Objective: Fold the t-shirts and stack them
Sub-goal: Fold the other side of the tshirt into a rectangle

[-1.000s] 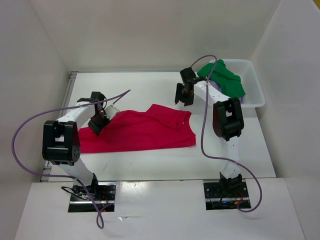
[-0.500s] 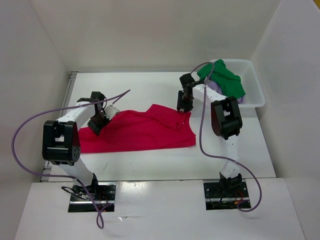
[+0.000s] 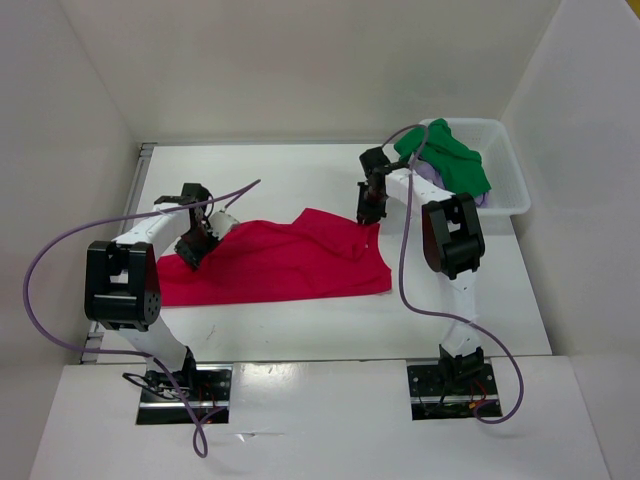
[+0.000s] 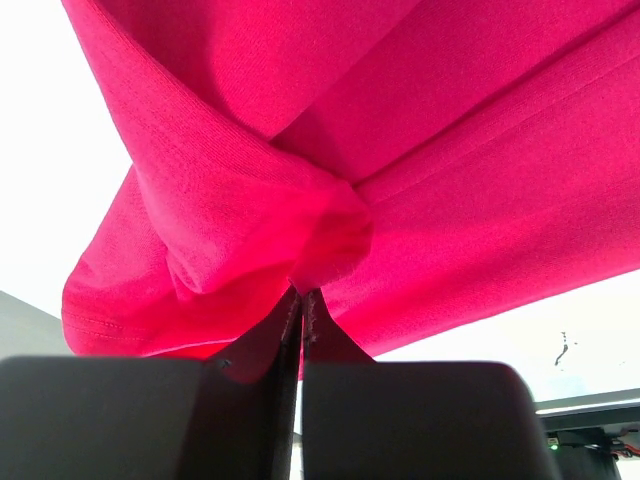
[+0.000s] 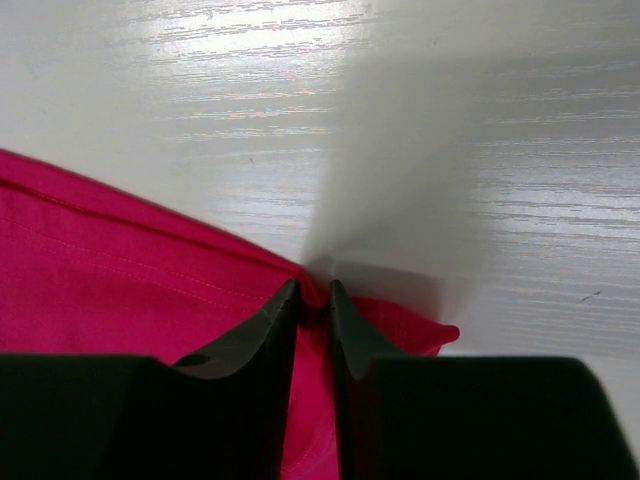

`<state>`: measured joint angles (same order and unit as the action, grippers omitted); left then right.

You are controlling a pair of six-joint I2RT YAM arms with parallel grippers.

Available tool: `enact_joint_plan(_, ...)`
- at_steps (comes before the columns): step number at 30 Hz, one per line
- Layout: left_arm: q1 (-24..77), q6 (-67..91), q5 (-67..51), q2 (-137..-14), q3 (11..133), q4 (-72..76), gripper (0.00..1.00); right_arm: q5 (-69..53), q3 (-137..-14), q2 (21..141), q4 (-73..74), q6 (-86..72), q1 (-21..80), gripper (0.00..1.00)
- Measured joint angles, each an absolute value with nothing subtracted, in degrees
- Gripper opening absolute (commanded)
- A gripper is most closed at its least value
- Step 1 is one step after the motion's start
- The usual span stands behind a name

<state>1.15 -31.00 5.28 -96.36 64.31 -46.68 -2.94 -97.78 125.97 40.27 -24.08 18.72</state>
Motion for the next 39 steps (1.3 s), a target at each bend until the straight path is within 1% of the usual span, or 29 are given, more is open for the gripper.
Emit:
enact_joint_plan(2,1.15,-30.85,5.30,-96.36,64.31,-46.68,0.00,-3.03,-97.78,125.97,40.27,-23.88,18.72,0.32)
enact_joint_plan(6,1.15,-30.11,5.32,-96.36,64.31,-46.70,0.00,-3.31,-97.80,125.99,40.29,-23.24,18.72,0.32)
enact_joint_plan(8,1.15,-29.85,5.32,-96.36,64.31,-46.68,0.00,-3.42,-97.80,125.99,40.27,-22.92,18.72,0.25)
enact_joint_plan(9,1.15,-29.78,5.32,-96.36,64.31,-46.68,0.00,-3.44,-97.80,125.99,40.29,-22.79,18.72,0.19)
enact_joint_plan(11,1.15,-29.74,5.32,-96.36,64.31,-46.68,0.00,-3.51,-97.82,125.99,40.27,-22.50,18.72,0.15)
enact_joint_plan(12,1.15,-29.76,5.32,-96.36,64.31,-46.70,0.00,-3.55,-97.82,125.99,40.27,-22.55,18.72,0.08)
enact_joint_plan(14,1.15,-29.74,5.32,-96.36,64.31,-46.68,0.00,-3.75,-97.97,125.99,40.27,-22.15,18.72,0.00)
enact_joint_plan(17,1.15,-29.74,5.32,-96.36,64.31,-46.68,0.00,-3.86,-98.04,125.99,40.29,-21.98,18.72,0.01)
enact_joint_plan(18,1.15,-29.74,5.32,-96.36,64.31,-46.68,0.00,-3.86,-98.04,125.99,40.29,-21.96,18.72,0.25)
enact_joint_plan(19,1.15,-29.74,5.32,-96.36,64.31,-46.68,0.00,-3.88,-98.04,125.99,40.29,-22.09,18.72,0.33)
enact_joint_plan(20,1.15,-29.74,5.32,-96.36,64.31,-46.68,0.00,-3.88,-98.08,126.04,40.32,-21.93,18.72,0.37)
enact_joint_plan(21,1.15,-29.74,5.32,-96.36,64.31,-46.68,0.00,-3.88,-98.19,126.08,40.32,-21.69,18.72,0.39)
enact_joint_plan(24,1.15,-29.74,5.41,-96.36,64.31,-46.68,0.00,-3.92,-98.67,126.48,40.38,-21.26,18.72,0.39)
enact_joint_plan(25,1.15,-29.74,5.54,-96.36,64.31,-46.68,0.00,-3.92,-98.78,126.54,40.38,-21.21,18.72,0.32)
enact_joint_plan(28,1.15,-29.74,5.78,-96.36,64.31,-46.68,0.00,-3.88,-99.00,126.80,40.38,-20.84,18.76,0.20)
enact_joint_plan(29,1.15,-29.74,5.78,-96.36,64.31,-46.68,0.00,-3.86,-99.00,126.82,40.38,-20.84,18.76,0.20)
enact_joint_plan(30,1.15,-29.74,5.80,-96.36,64.29,-46.68,0.00,-3.86,-99.00,126.82,40.38,-20.88,18.79,0.24)
enact_joint_plan(31,1.15,-29.74,5.80,-96.36,64.29,-46.68,0.00,-3.79,-99.02,126.82,40.38,-20.91,18.83,0.24)
enact_joint_plan(32,1.15,-29.74,5.80,-96.36,64.29,-46.68,0.00,-3.62,-99.02,126.82,40.38,-20.71,18.92,0.31)
enact_joint_plan(35,1.15,-29.74,5.82,-96.36,64.29,-46.70,0.00,-2.74,-99.33,126.85,40.49,-19.97,19.38,0.32)
enact_joint_plan(37,1.15,-29.74,5.89,-96.36,64.29,-46.68,0.00,-2.22,-99.48,126.85,40.71,-19.55,19.84,0.27)
enact_joint_plan(39,1.15,-29.76,6.13,-96.36,64.29,-46.68,0.00,-1.76,-99.88,126.87,41.04,-19.29,20.25,0.26)
